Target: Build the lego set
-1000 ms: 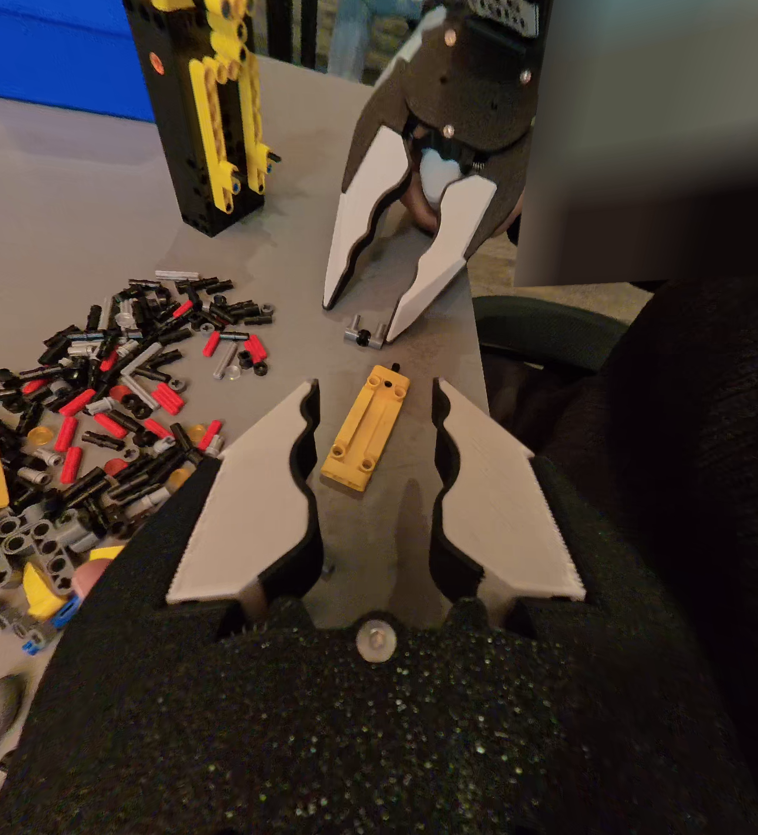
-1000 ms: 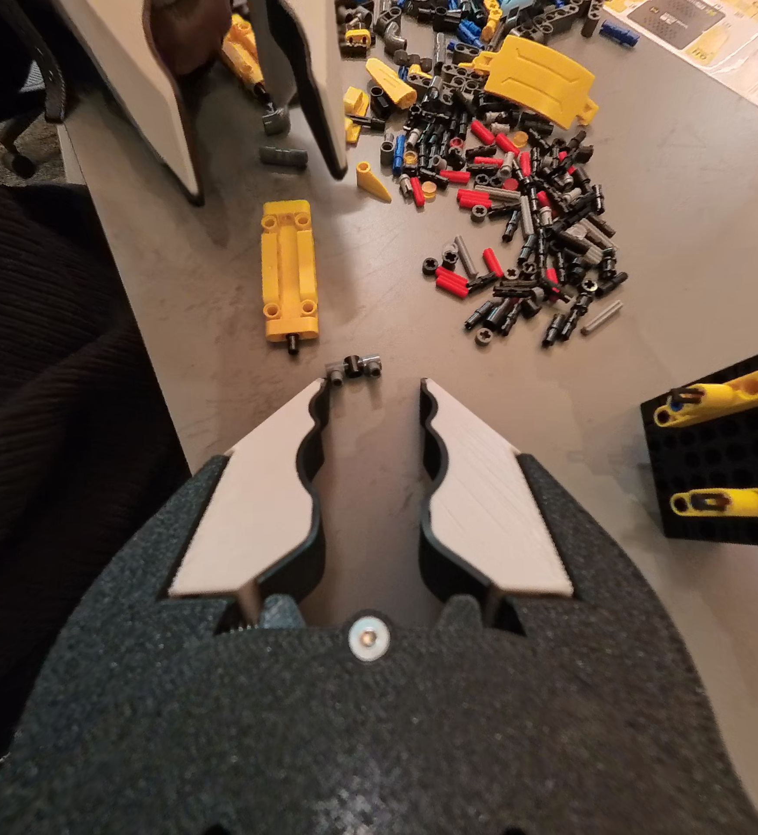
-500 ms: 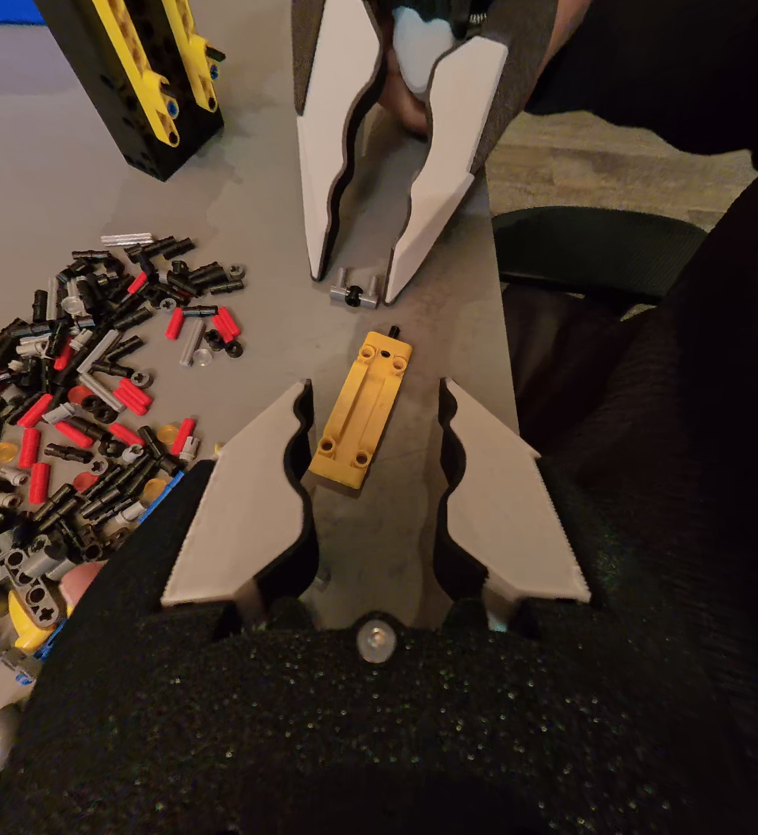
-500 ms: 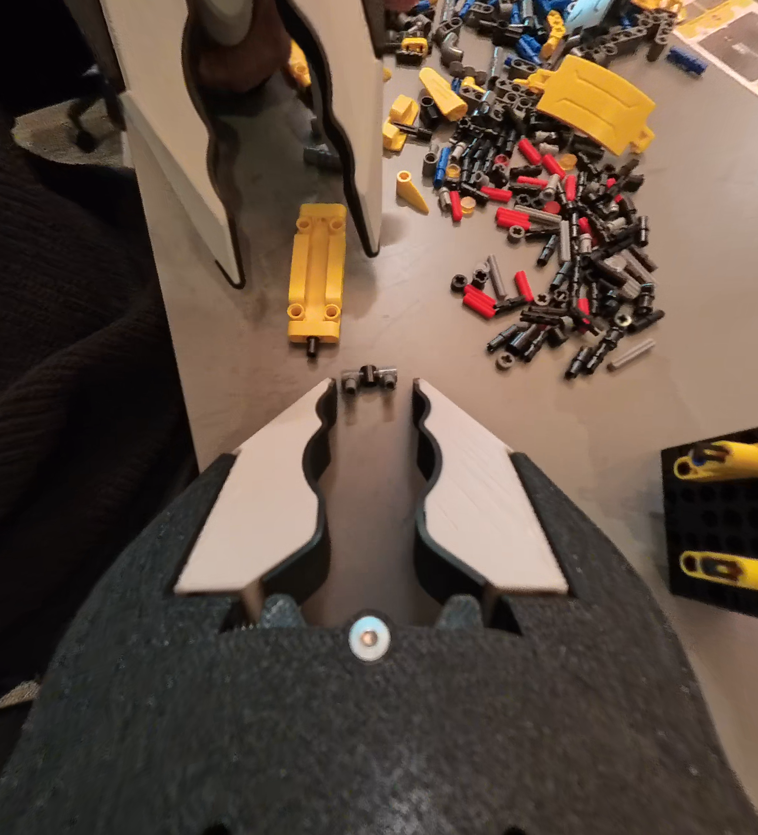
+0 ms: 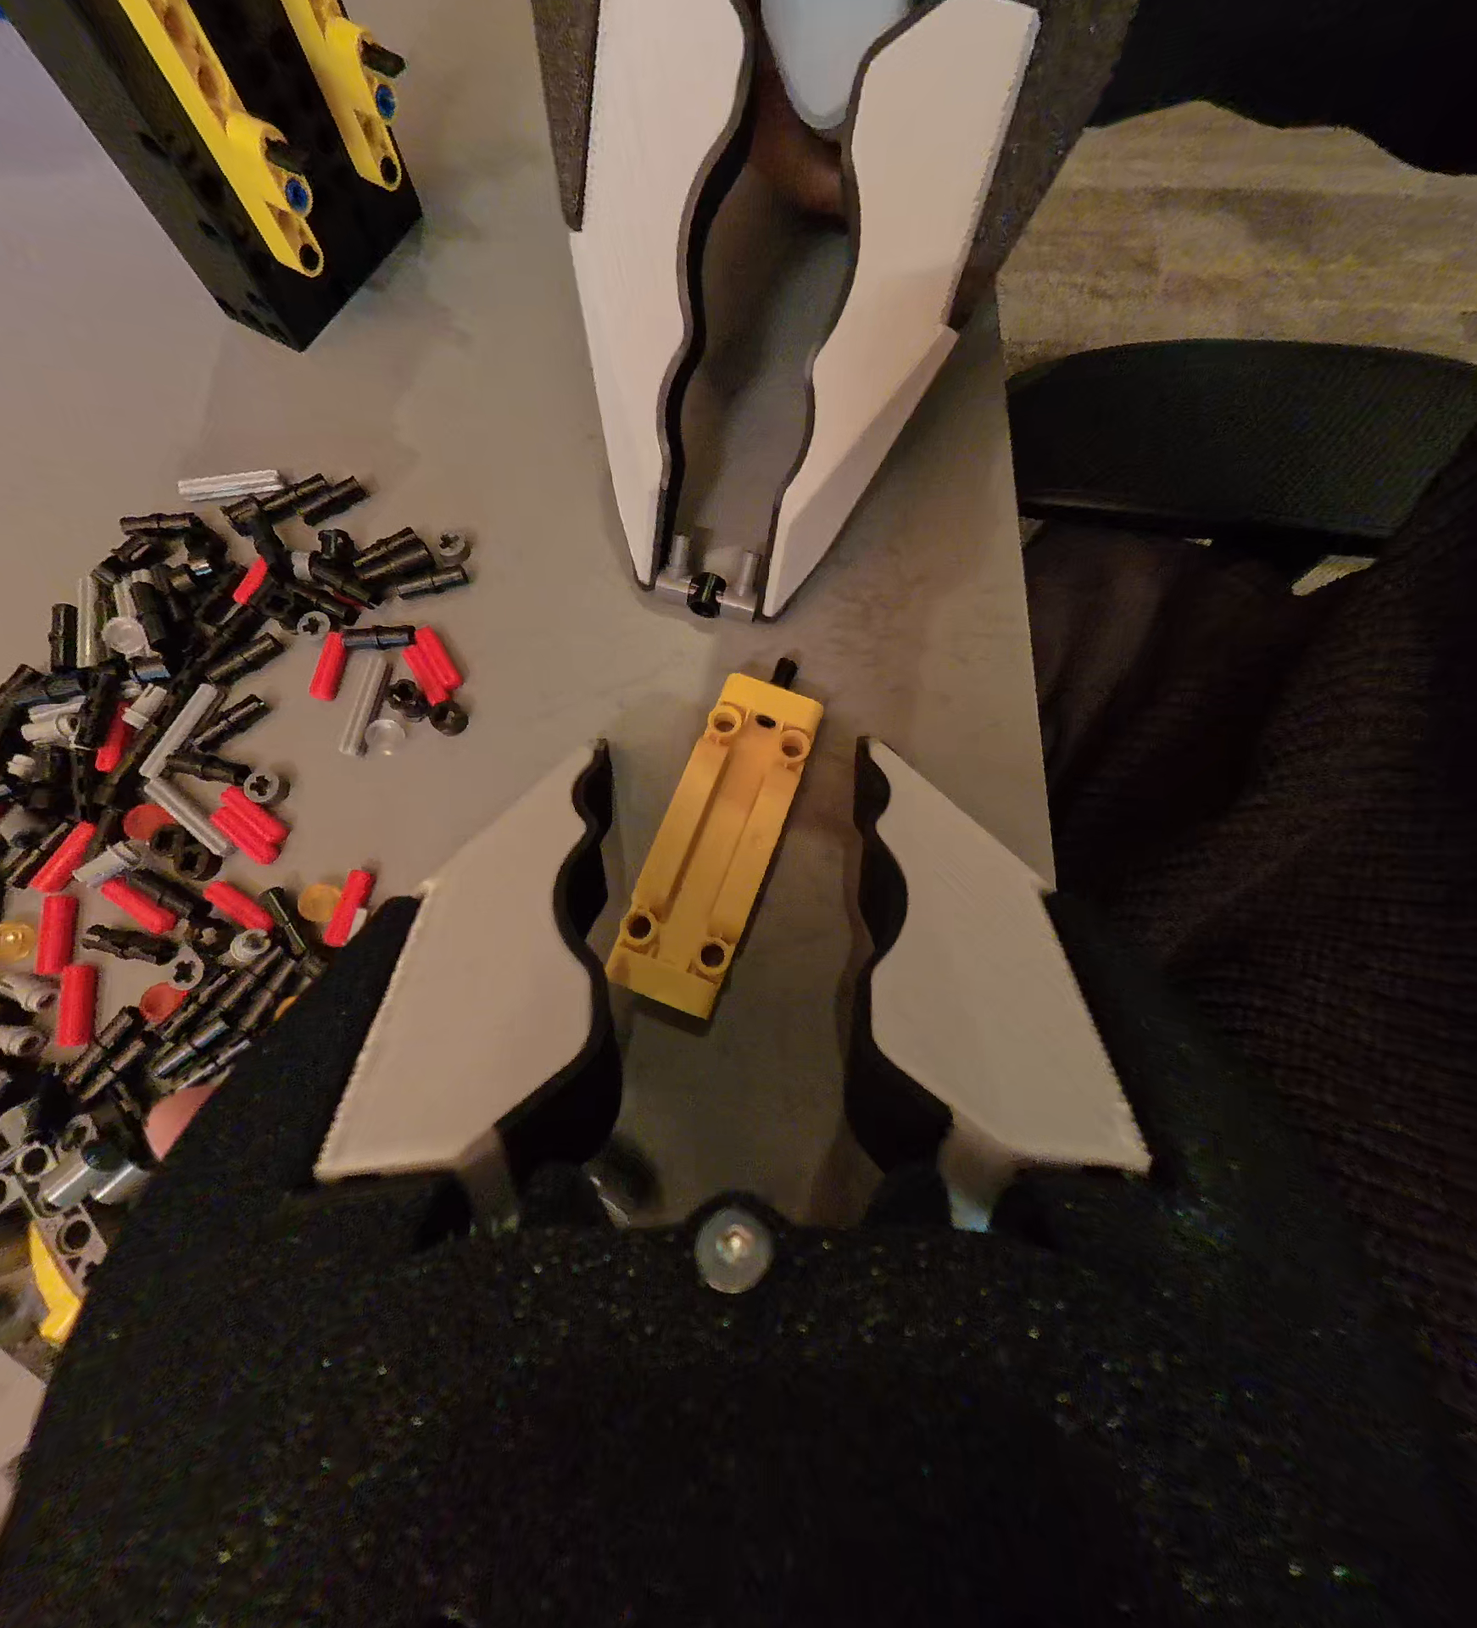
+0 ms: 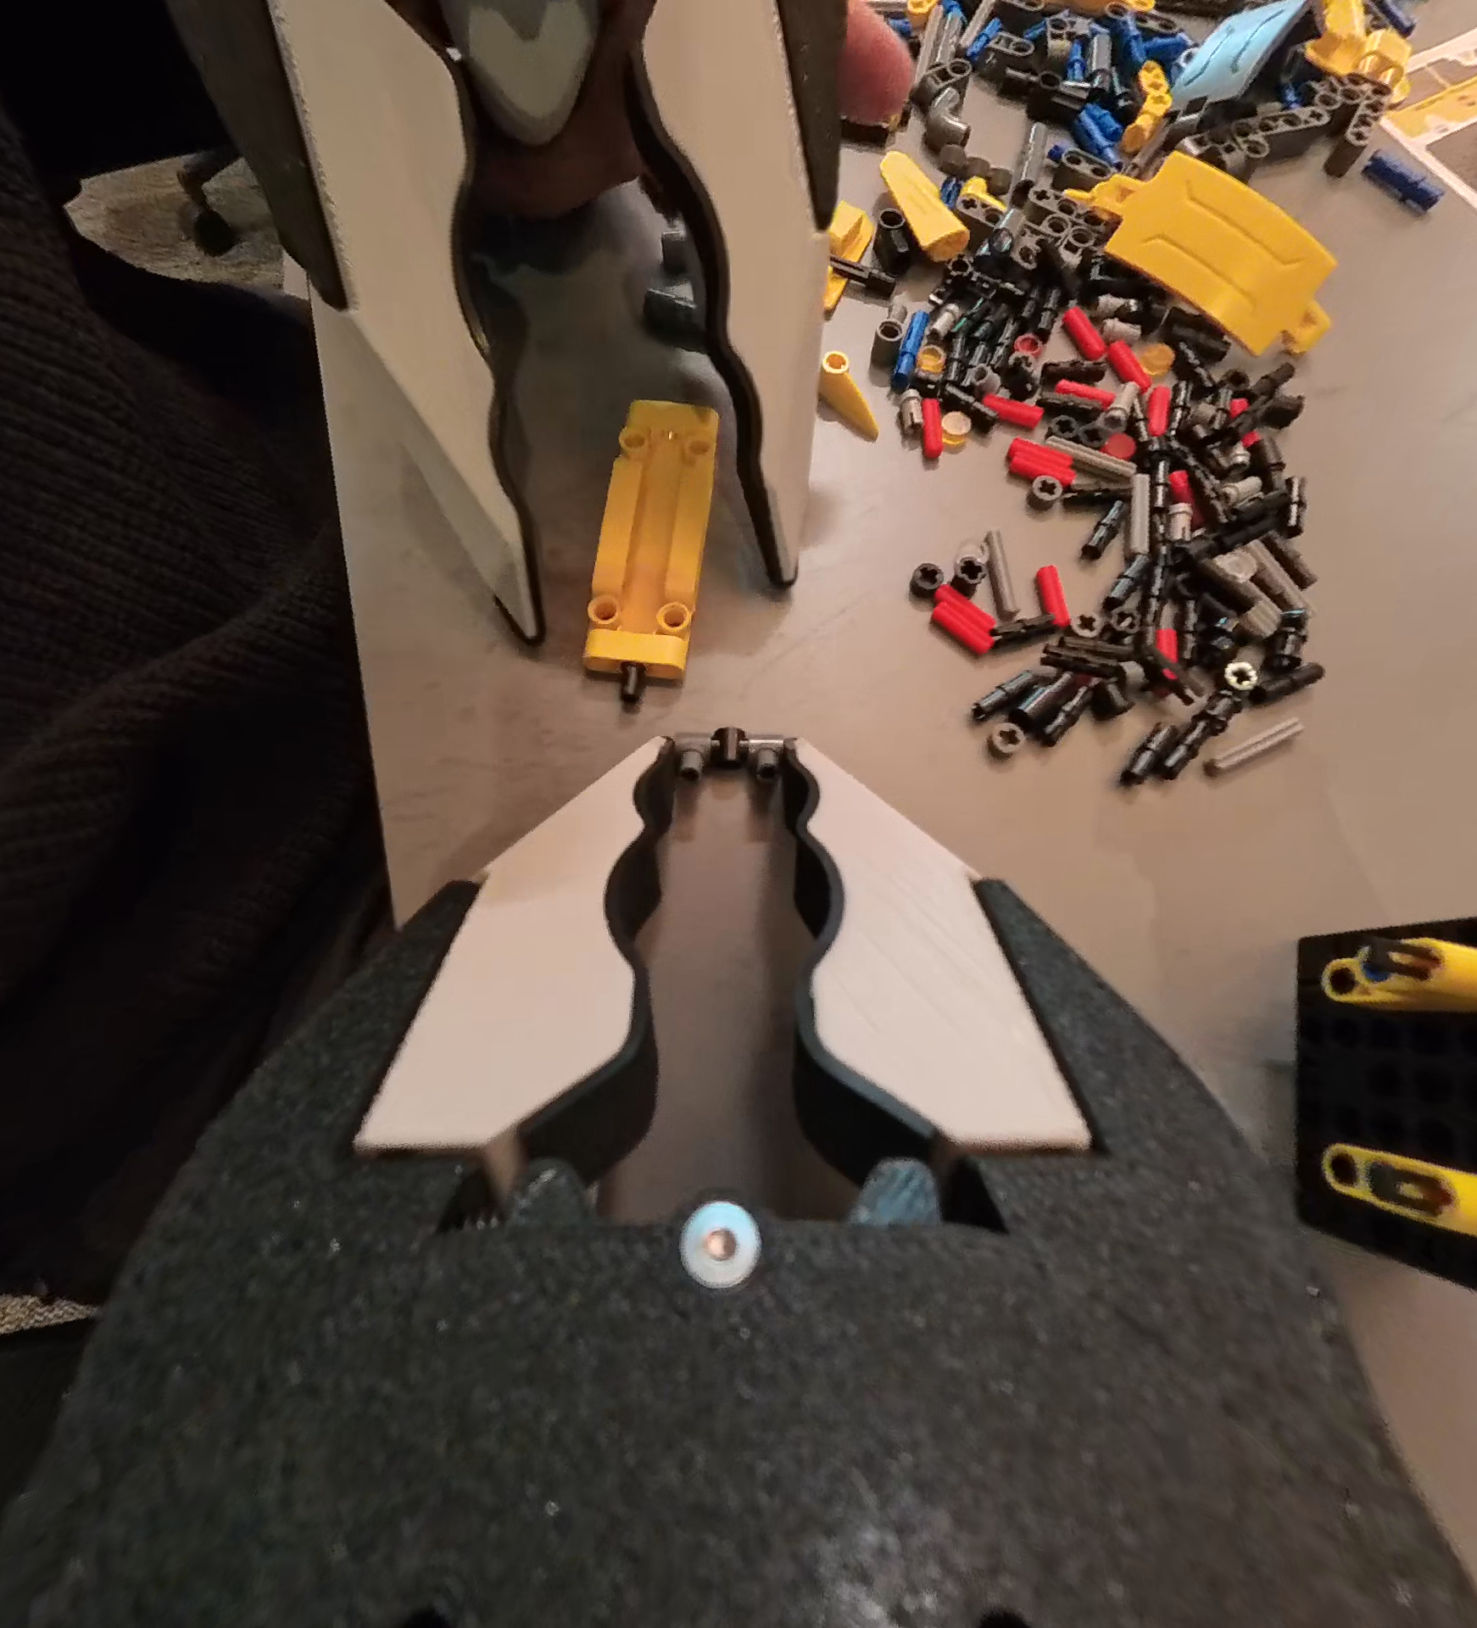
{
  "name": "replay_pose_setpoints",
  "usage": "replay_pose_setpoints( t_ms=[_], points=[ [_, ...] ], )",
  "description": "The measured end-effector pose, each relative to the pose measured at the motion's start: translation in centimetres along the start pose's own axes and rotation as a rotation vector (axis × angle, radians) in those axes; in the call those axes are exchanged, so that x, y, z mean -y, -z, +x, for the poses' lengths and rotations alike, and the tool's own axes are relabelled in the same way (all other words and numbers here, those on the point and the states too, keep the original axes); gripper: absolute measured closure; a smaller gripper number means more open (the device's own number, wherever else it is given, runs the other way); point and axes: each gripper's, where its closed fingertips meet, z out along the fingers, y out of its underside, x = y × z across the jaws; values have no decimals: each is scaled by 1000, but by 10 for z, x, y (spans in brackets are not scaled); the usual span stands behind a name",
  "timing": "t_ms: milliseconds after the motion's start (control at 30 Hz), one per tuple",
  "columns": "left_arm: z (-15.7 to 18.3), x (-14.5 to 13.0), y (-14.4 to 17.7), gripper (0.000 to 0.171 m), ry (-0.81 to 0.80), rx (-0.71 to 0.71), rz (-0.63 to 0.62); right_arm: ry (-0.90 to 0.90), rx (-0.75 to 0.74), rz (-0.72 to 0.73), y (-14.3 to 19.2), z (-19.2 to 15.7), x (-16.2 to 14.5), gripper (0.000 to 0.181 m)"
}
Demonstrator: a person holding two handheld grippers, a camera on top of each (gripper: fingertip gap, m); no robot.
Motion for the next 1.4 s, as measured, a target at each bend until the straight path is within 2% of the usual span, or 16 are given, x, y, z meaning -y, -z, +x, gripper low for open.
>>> replay_pose_setpoints(
  t_ms=[200,300,1133,1267,1400],
  points=[
    [-1,3,1,122,4,2,19,-34,-22,-1,0,-12,0,157],
    [3,5,3,148,-11,-14,38,-49,-33,-1,-1,-16,1,157],
    [11,5,2,152,-6,-74,32,-57,-8,-29,-7,-25,6,157],
    [11,5,2,151,-1,-85,32,-26,39,-50,-6,-26,5,157],
    [11,5,2,151,-1,-84,32,-69,102,-38,-6,-27,7,157]
  ],
)
